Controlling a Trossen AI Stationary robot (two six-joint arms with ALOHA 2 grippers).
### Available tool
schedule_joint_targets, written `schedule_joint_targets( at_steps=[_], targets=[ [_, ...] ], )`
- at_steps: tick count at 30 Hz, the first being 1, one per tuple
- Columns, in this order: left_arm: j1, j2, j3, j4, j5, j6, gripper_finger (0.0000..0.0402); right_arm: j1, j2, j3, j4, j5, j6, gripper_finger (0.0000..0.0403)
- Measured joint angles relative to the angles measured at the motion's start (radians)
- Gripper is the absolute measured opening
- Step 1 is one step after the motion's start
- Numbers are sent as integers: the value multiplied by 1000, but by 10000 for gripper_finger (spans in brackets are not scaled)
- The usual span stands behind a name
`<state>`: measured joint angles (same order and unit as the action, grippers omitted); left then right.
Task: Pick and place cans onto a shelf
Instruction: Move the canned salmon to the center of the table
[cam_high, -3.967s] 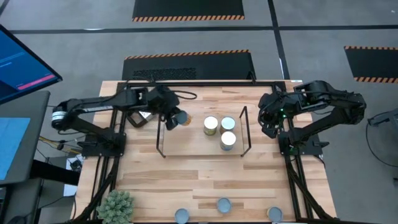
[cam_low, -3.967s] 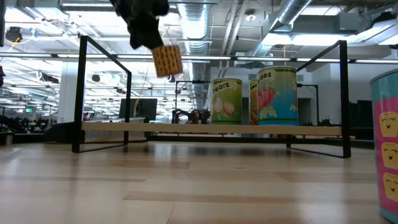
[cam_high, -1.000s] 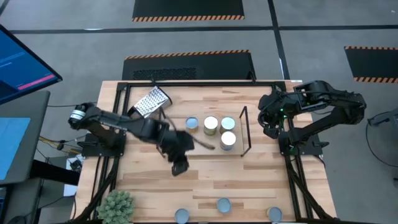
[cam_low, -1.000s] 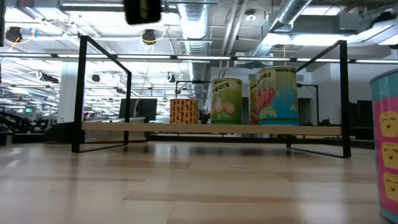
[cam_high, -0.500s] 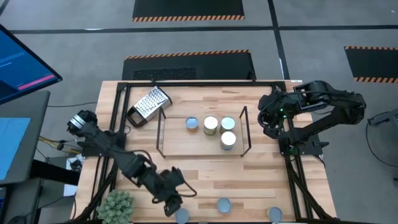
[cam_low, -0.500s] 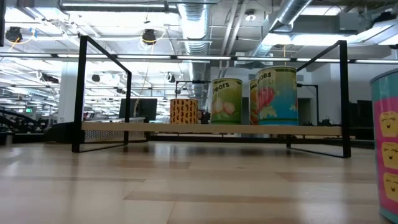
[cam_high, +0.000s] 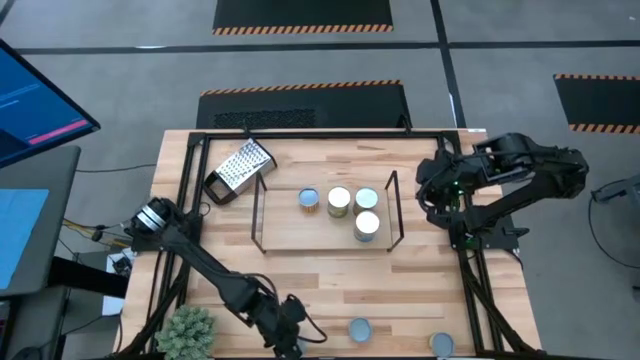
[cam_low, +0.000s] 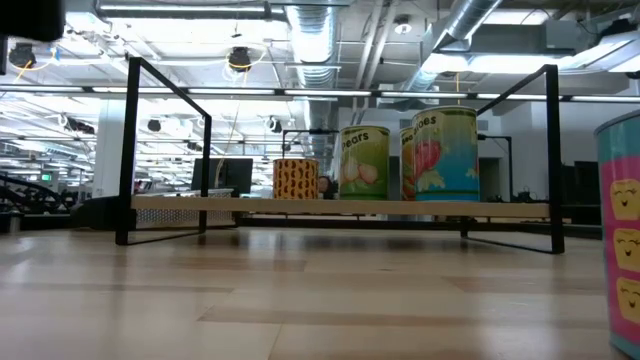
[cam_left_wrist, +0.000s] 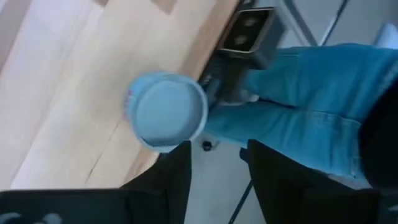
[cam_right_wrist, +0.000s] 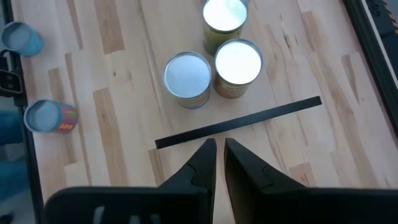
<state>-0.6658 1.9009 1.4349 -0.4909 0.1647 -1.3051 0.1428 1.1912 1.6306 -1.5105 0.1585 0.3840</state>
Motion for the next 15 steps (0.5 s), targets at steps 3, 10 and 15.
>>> schedule_joint_targets(
  at_steps=[3, 10, 15],
  targets=[
    [-1, 30, 0, -22, -1, -33, 154, 14, 0, 0, 0, 0, 0, 59],
    [-15, 78, 2, -62, -31, -71, 160, 44, 0, 0, 0, 0, 1, 59],
    [-23, 117, 0, -78, -38, -97, 160, 66, 0, 0, -2, -1, 3, 59]
  ],
)
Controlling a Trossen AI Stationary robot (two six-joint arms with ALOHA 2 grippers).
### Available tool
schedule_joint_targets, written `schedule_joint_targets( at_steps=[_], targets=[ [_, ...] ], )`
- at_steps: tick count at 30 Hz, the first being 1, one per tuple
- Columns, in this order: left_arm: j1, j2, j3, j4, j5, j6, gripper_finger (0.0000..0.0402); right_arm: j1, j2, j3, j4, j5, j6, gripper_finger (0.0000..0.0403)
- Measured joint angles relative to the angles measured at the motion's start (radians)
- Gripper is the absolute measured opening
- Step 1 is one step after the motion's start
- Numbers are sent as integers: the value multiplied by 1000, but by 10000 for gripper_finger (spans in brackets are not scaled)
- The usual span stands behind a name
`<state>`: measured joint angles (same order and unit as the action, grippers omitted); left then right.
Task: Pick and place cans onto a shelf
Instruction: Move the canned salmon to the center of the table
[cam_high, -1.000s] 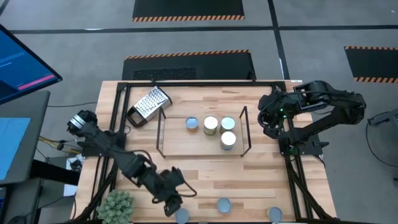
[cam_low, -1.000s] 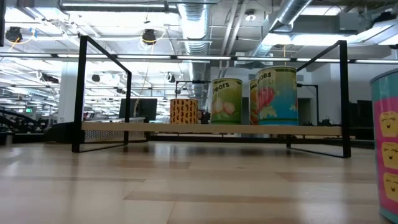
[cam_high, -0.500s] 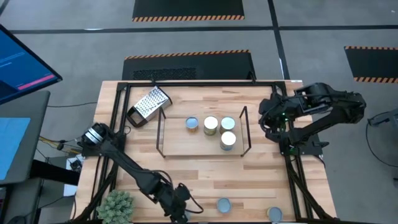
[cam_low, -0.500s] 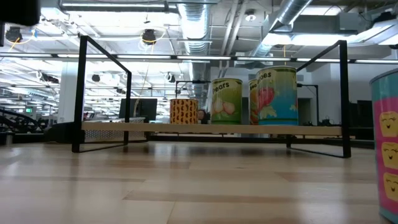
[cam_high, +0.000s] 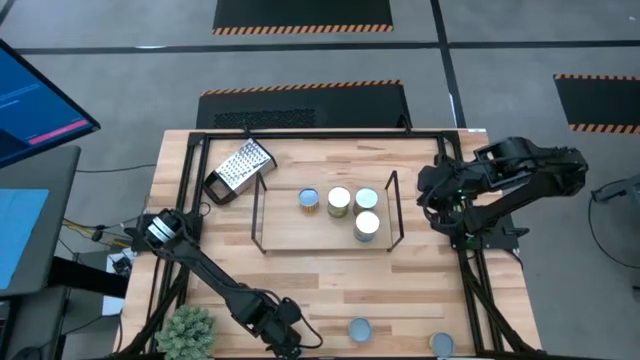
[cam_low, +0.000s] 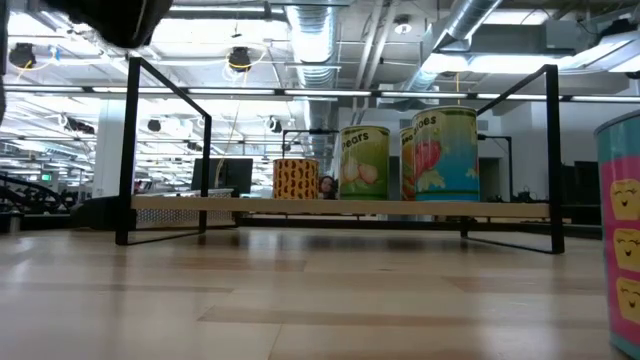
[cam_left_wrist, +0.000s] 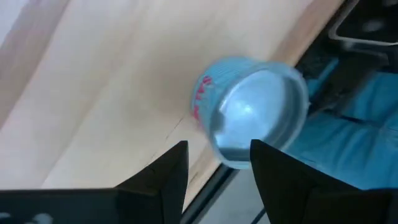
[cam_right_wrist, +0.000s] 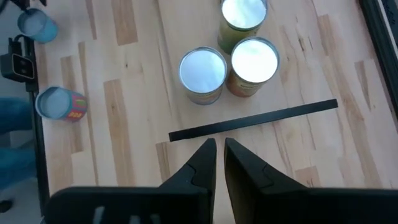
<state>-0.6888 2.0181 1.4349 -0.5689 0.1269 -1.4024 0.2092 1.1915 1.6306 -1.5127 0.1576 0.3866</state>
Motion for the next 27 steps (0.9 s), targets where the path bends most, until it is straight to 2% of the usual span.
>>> schedule_joint_targets(
  at_steps=[9, 12, 17, 23, 27],
  targets=[
    [0, 57, 3, 49, 27, -20, 155, 27, 0, 0, 1, 0, 0, 59],
    [7, 57, 3, 49, 21, -20, 124, 27, 0, 0, 1, 0, 8, 59],
    [20, 54, 4, 46, 10, -3, 19, 26, 0, 0, 2, 0, 8, 59],
    [39, 47, 3, 30, 0, 40, 4, 26, 0, 0, 3, 0, 14, 59],
    [62, 24, 0, -17, -71, 68, 1, 26, 0, 0, 2, 0, 24, 59]
  ],
)
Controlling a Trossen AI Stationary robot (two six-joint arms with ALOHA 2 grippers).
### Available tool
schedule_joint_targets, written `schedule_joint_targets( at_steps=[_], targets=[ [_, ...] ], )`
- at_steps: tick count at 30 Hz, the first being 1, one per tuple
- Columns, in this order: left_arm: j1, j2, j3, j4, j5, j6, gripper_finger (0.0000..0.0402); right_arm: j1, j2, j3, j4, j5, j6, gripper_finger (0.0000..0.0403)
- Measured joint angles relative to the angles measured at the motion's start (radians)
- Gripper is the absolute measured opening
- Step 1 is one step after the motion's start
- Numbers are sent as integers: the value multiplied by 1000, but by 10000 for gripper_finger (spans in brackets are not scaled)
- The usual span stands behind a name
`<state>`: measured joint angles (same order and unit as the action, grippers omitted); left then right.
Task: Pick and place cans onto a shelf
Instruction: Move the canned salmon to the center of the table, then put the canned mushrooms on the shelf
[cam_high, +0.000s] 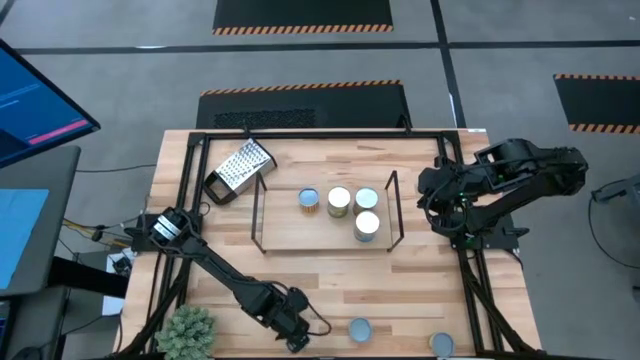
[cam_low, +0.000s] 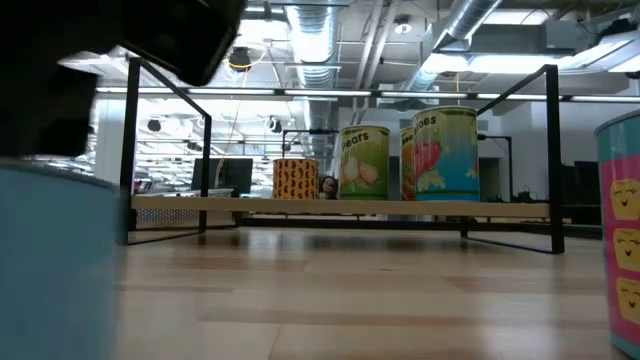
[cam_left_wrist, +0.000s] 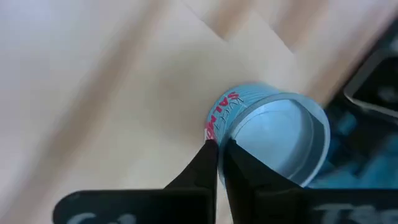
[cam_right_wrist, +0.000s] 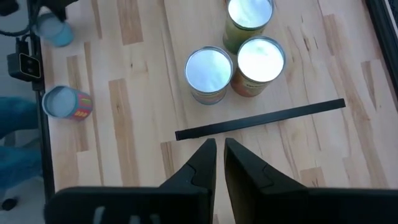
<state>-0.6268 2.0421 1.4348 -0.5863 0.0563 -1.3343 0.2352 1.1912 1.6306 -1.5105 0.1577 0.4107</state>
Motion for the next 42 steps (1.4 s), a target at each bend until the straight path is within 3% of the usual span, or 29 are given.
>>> schedule_joint_targets(
  at_steps=[9, 17, 28, 33, 42],
  targets=[
    [44, -67, -2, -240, -47, 94, 0, 8, 0, 0, -9, -19, 18, 59],
    [71, -68, -2, -334, -91, 221, 0, 81, 0, 0, -22, -26, 124, 59],
    [259, -70, 0, -330, -150, 625, 2, 205, 1, 0, -19, -27, 315, 59],
    [326, -70, 1, -309, -143, 786, 25, 287, 1, 0, -20, -26, 400, 59],
    [396, -70, 31, -294, -6, 1025, 91, 413, 9, 0, -23, 66, 597, 59]
  ],
)
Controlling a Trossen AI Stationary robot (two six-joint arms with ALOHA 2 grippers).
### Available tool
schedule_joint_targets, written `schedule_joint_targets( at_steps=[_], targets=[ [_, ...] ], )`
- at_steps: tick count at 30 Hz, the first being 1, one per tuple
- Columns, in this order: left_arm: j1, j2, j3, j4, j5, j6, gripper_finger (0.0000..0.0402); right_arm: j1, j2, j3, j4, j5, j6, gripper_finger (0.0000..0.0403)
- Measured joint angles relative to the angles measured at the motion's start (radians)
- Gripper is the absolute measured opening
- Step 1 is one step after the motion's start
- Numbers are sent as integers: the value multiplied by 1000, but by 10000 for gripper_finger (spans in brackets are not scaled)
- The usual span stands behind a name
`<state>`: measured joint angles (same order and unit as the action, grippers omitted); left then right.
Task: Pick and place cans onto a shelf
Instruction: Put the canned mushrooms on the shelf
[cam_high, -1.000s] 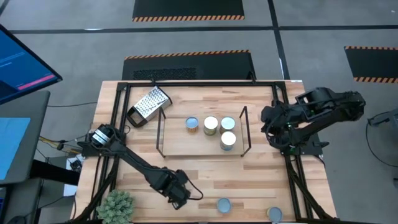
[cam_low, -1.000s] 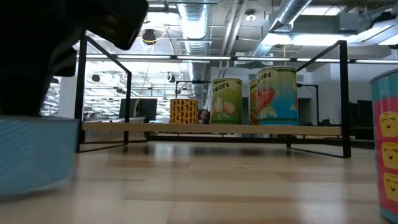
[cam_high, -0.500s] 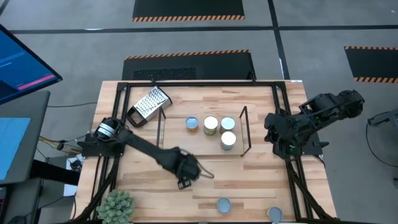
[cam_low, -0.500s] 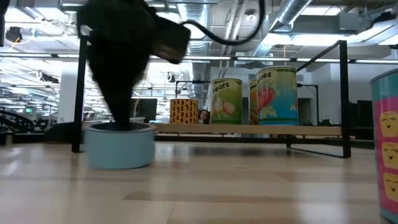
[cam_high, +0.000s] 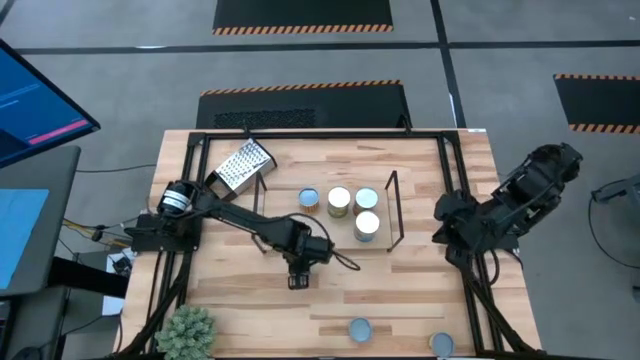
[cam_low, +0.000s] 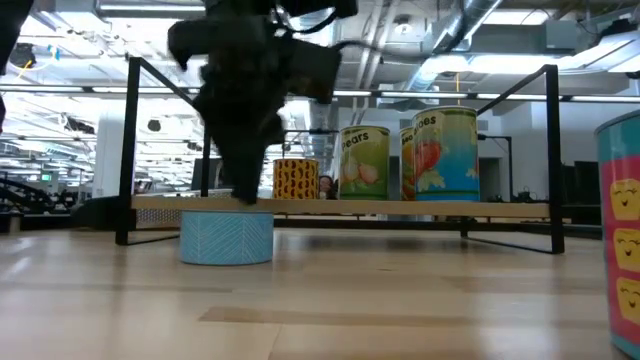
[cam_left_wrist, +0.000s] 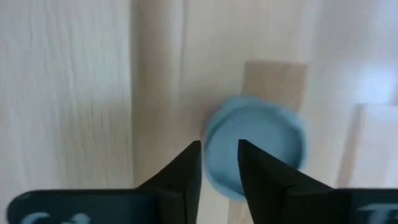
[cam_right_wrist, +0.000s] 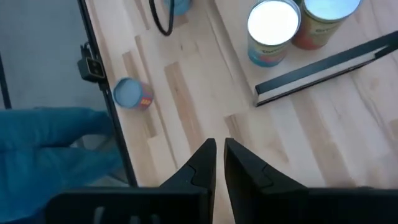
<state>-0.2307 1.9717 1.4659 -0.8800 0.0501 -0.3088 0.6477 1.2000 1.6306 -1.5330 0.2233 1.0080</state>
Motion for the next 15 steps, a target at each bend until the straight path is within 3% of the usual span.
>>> schedule_joint_targets(
  at_steps=[5, 11, 15],
  targets=[
    [29, 0, 138, 0, 33, 250, 106, 37, 0, 0, -6, 8, 191, 59],
    [53, -2, 285, -37, -164, 626, 107, 64, -1, -6, -34, -42, 370, 59],
    [88, -2, 381, -148, -274, 733, 107, 91, -1, -48, -37, -141, 538, 59]
  ],
)
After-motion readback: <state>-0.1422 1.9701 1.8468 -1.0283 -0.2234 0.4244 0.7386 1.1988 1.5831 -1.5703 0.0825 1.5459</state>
